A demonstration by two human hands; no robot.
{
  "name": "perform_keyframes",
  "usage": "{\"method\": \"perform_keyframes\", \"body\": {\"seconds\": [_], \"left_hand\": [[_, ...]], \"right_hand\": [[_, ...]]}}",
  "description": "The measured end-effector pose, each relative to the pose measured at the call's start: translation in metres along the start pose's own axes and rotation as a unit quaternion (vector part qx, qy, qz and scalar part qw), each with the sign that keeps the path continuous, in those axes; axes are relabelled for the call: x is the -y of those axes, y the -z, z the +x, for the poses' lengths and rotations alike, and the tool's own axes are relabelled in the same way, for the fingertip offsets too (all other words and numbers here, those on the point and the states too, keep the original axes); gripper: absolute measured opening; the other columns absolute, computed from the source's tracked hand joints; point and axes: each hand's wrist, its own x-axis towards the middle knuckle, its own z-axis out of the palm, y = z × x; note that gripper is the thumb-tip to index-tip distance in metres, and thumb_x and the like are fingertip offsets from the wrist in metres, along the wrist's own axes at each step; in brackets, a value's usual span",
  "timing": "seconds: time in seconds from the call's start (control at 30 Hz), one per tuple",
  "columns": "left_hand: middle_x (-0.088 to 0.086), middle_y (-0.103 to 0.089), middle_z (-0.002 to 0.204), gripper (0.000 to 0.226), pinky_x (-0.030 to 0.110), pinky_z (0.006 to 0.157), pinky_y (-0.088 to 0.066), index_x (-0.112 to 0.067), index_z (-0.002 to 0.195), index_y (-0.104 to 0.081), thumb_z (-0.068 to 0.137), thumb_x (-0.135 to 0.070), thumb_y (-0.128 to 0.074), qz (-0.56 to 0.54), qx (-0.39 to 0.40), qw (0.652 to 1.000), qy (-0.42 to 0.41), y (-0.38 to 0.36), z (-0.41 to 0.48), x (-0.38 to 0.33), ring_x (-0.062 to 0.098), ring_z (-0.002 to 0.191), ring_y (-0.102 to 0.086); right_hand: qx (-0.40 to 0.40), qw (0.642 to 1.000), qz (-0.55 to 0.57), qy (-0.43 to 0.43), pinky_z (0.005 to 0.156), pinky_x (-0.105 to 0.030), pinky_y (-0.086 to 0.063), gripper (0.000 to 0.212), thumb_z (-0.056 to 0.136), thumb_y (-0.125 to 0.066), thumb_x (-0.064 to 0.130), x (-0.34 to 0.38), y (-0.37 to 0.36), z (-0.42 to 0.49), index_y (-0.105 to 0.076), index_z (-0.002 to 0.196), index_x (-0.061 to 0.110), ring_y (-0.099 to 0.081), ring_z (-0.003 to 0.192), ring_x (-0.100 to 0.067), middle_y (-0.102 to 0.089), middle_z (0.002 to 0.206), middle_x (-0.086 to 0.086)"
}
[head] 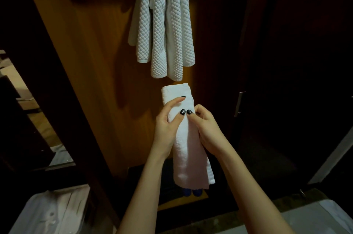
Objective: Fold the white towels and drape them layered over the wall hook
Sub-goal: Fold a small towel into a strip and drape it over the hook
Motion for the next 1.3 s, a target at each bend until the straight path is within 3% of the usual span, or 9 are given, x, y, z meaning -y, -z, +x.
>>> {"method": "perform_keyframes", "body": {"seconds": [0.17, 0.27, 0.37, 0.43, 0.53, 0.77, 0.93, 1.2, 1.3], "left_hand": [[-0.017, -0.066, 0.117, 0.044, 0.022, 0.088, -0.051, -0.038, 0.106, -0.066, 0.088, 0.002, -0.062, 0.041, 0.0, 0.999, -0.012, 0.002, 0.005, -0.002, 0.006, 0.115, -0.06], [-0.015, -0.066, 0.117, 0.046, 0.026, 0.092, -0.051, -0.037, 0.106, -0.066, 0.087, 0.004, -0.062, 0.049, 0.002, 0.999, -0.01, 0.003, 0.006, -0.003, 0.009, 0.116, -0.06], [-0.014, -0.067, 0.119, 0.048, 0.023, 0.093, -0.052, -0.039, 0.109, -0.066, 0.089, 0.004, -0.06, 0.055, 0.02, 0.998, -0.011, 0.001, 0.005, -0.006, 0.008, 0.116, -0.06], [-0.016, -0.067, 0.117, 0.05, 0.014, 0.088, -0.049, -0.039, 0.11, -0.065, 0.089, 0.007, -0.058, 0.066, 0.027, 0.997, -0.014, -0.001, 0.004, -0.009, 0.001, 0.115, -0.059], [-0.02, -0.062, 0.121, 0.056, 0.006, 0.089, -0.043, -0.036, 0.115, -0.062, 0.088, 0.012, -0.054, 0.083, 0.043, 0.995, -0.025, -0.004, 0.002, -0.011, -0.007, 0.118, -0.054], [-0.022, -0.058, 0.131, 0.06, 0.012, 0.096, -0.042, -0.034, 0.126, -0.058, 0.087, 0.012, -0.056, 0.055, 0.048, 0.997, -0.037, -0.001, 0.001, -0.01, -0.001, 0.128, -0.049], [-0.015, -0.058, 0.13, 0.059, 0.013, 0.09, -0.046, -0.033, 0.126, -0.057, 0.087, 0.011, -0.058, 0.053, 0.05, 0.997, -0.031, 0.001, 0.002, -0.014, 0.001, 0.122, -0.055], [-0.02, -0.059, 0.121, 0.055, 0.007, 0.084, -0.045, -0.033, 0.123, -0.055, 0.086, 0.006, -0.065, 0.119, 0.065, 0.989, -0.052, 0.005, 0.005, -0.025, -0.009, 0.11, -0.057], [-0.019, -0.058, 0.118, 0.05, 0.006, 0.081, -0.044, -0.028, 0.122, -0.054, 0.085, 0.005, -0.066, 0.124, 0.062, 0.989, -0.05, 0.004, 0.004, -0.025, -0.012, 0.106, -0.056]], "right_hand": [[-0.025, 0.985, -0.148, 0.081, 0.062, -0.028, -0.036, 0.021, 0.097, -0.057, 0.014, 0.005, 0.002, 0.007, -0.05, 0.079, 0.005, -0.044, 0.069, -0.015, -0.048, 0.074, -0.006], [-0.038, 0.973, -0.194, 0.117, 0.062, -0.025, -0.038, 0.023, 0.096, -0.059, 0.017, 0.007, 0.003, 0.007, -0.054, 0.083, 0.0, -0.046, 0.068, -0.01, -0.053, 0.074, -0.003], [-0.037, 0.978, -0.174, 0.11, 0.069, -0.026, -0.044, 0.015, 0.094, -0.06, 0.011, 0.007, 0.008, 0.008, -0.057, 0.086, -0.002, -0.054, 0.074, -0.01, -0.058, 0.078, -0.002], [-0.036, 0.981, -0.16, 0.105, 0.072, -0.027, -0.048, 0.01, 0.092, -0.062, 0.008, 0.008, 0.01, 0.009, -0.06, 0.086, 0.0, -0.059, 0.077, -0.009, -0.062, 0.079, 0.0], [-0.06, 0.979, -0.142, 0.131, 0.07, -0.023, -0.048, 0.01, 0.091, -0.067, 0.013, 0.013, 0.008, 0.013, -0.065, 0.086, 0.005, -0.061, 0.076, -0.007, -0.065, 0.078, 0.001], [-0.066, 0.984, -0.112, 0.125, 0.077, -0.033, -0.053, 0.01, 0.091, -0.065, 0.006, 0.022, 0.011, 0.021, -0.066, 0.081, 0.004, -0.065, 0.079, -0.014, -0.068, 0.079, -0.004], [-0.095, 0.979, -0.101, 0.15, 0.072, -0.022, -0.054, 0.009, 0.088, -0.069, 0.008, 0.025, 0.005, 0.021, -0.069, 0.079, 0.01, -0.066, 0.077, -0.008, -0.07, 0.075, 0.002], [-0.102, 0.964, -0.141, 0.202, 0.078, -0.037, -0.056, 0.004, 0.088, -0.069, 0.01, 0.032, 0.001, 0.016, -0.069, 0.084, 0.008, -0.067, 0.084, -0.024, -0.07, 0.082, -0.005], [-0.104, 0.96, -0.142, 0.216, 0.079, -0.036, -0.053, 0.01, 0.086, -0.07, 0.005, 0.037, 0.001, 0.018, -0.068, 0.083, 0.014, -0.065, 0.085, -0.023, -0.068, 0.088, -0.009]]}}
